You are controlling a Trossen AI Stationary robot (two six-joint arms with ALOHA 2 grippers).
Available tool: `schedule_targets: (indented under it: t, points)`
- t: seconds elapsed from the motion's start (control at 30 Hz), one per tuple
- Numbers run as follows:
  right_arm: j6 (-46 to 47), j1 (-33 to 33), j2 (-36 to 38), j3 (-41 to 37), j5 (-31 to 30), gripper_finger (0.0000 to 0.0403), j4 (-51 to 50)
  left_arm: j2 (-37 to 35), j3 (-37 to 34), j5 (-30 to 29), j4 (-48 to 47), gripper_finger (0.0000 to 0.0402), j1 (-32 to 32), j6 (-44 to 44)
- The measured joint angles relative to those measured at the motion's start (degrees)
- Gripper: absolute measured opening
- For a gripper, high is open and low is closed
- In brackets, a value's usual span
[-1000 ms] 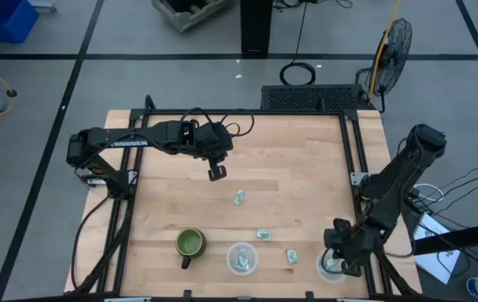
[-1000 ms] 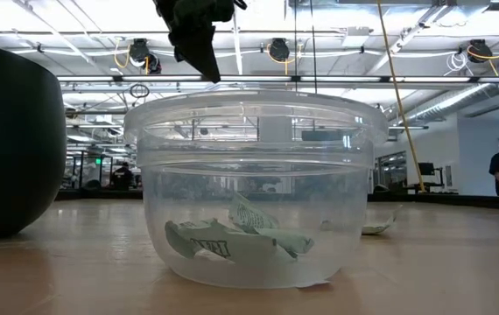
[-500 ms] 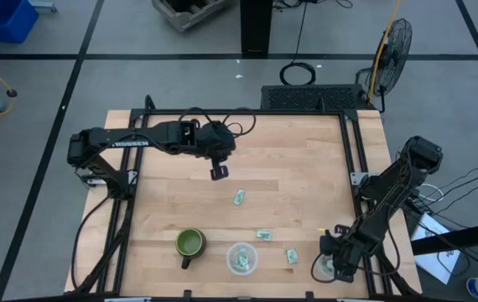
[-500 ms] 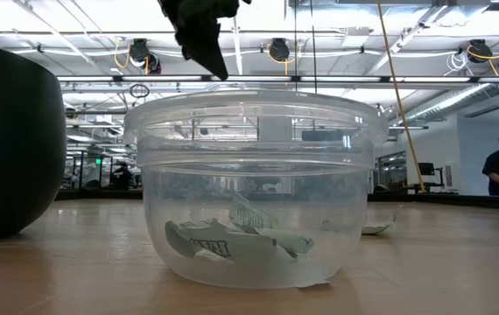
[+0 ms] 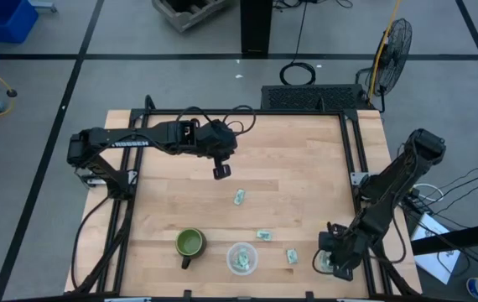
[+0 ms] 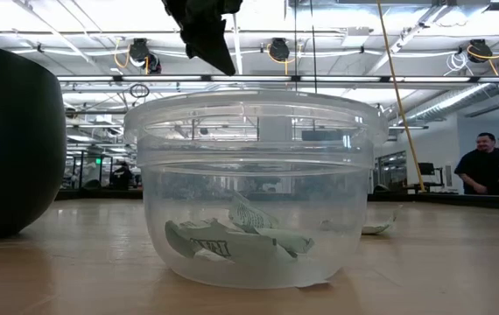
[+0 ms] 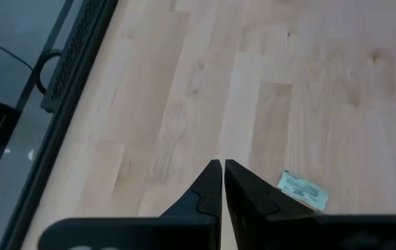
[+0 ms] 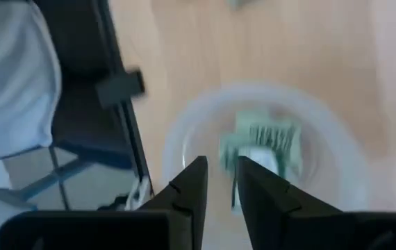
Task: Pick and place Stevia / Truvia into bins
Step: Put the green stevia packet into the left transparent container
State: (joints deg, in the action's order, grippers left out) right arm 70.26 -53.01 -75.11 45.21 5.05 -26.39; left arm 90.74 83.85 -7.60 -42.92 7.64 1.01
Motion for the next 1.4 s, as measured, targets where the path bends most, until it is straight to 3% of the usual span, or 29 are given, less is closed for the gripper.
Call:
schedule_targets:
  t: [0.17, 0.47, 0.57, 0.6, 0.8, 0.97, 1.13, 1.27, 1.4]
  points:
    - [-14.5, 0.2, 4.9, 0.0, -10.9, 0.0075, 0.0, 0.0, -3.0, 0.0, 0.2, 0.0026, 0.0, -0.9]
    - [-59.5, 0.2, 13.4, 0.0, -41.7, 0.0075, -0.1, 0.0, -16.7, 1.7, 6.1, 0.0026, -0.5, -1.4]
    - [-63.0, 0.9, 16.3, 0.0, -53.1, 0.0073, -0.5, 0.0, -21.1, 5.6, 12.6, 0.0026, -1.4, -1.1]
    - [-62.2, 1.6, 17.5, 0.0, -54.4, 0.0071, -1.1, 0.0, -22.3, 6.7, 15.1, 0.0027, -1.8, -1.1]
    - [-60.5, 7.0, 28.0, 0.0, -41.6, 0.0055, -3.9, 0.0, -24.7, 8.4, 22.1, 0.0026, -4.4, -0.5]
    - [-63.0, 11.7, 36.8, -0.6, -35.5, 0.0043, -3.5, 0.0, -24.7, 12.3, 27.7, 0.0026, -5.5, -2.9]
    - [-64.7, 15.5, 41.2, -8.1, -33.2, 0.0039, 4.4, 0.0, -24.7, 12.1, 28.6, 0.0031, -8.1, -4.3]
    - [-68.9, 18.9, 41.1, -16.3, -32.0, 0.0039, 12.2, 1.2, -24.6, 9.9, 29.7, 0.007, -10.6, -6.4]
    - [-71.5, 24.6, 41.3, -20.0, -24.3, 0.0038, 16.9, 3.2, -24.4, 6.1, 31.3, 0.0129, -12.7, -10.4]
